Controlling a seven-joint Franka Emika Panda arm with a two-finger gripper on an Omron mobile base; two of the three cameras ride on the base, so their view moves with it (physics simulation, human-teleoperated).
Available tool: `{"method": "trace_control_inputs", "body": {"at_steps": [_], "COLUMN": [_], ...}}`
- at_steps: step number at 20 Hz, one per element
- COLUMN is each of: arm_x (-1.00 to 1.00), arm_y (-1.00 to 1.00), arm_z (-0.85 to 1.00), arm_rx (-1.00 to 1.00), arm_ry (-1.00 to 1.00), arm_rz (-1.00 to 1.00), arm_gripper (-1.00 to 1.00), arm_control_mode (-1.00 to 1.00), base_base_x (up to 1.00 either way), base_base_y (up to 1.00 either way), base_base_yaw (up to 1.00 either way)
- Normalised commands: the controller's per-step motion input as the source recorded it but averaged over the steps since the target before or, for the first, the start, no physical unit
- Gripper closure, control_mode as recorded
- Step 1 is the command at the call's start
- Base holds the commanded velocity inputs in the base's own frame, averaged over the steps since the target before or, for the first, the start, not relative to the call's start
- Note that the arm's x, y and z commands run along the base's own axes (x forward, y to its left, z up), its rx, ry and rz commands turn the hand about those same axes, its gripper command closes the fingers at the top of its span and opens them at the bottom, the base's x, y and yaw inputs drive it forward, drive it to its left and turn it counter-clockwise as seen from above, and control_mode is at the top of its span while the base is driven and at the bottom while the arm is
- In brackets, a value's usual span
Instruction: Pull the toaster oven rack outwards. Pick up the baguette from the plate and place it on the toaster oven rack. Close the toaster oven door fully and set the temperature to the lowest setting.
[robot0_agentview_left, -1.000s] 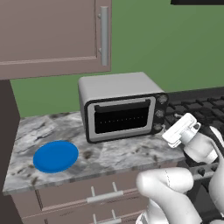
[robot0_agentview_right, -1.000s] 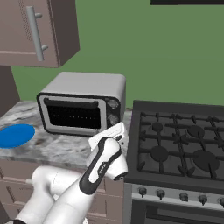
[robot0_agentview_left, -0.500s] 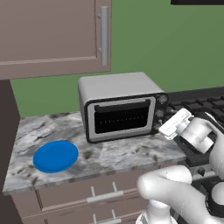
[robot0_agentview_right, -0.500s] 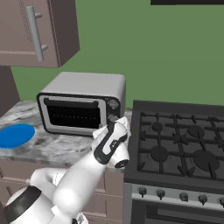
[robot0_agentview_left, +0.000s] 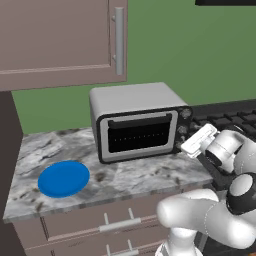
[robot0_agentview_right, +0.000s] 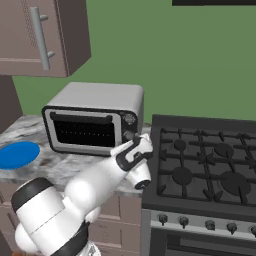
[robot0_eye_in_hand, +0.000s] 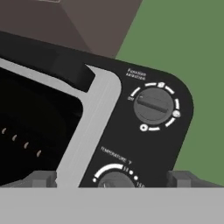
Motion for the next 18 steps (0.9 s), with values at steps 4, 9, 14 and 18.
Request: {"method": "trace_control_inputs", "body": {"at_steps": [4, 9, 14, 18], "arm_x": [0.23, 0.24, 0.29, 0.23], "arm_y": [0.0, 0.0, 0.0, 0.0], "arm_z": [-0.03, -0.02, -0.07, -0.04], "arm_rx": [0.0, 0.0, 0.0, 0.0], "arm_ry": [0.01, 0.0, 0.0, 0.0], "arm_rz": [-0.05, -0.06, -0.07, -0.07], "arm_gripper": [-1.0, -1.0, -1.0, -1.0], "arm_control_mode": [-1.0, -1.0, -1.0, -1.0], "base_base_x": [0.0, 0.0, 0.0, 0.0], "base_base_y": [0.0, 0.0, 0.0, 0.0], "base_base_yaw": [0.0, 0.0, 0.0, 0.0]}}
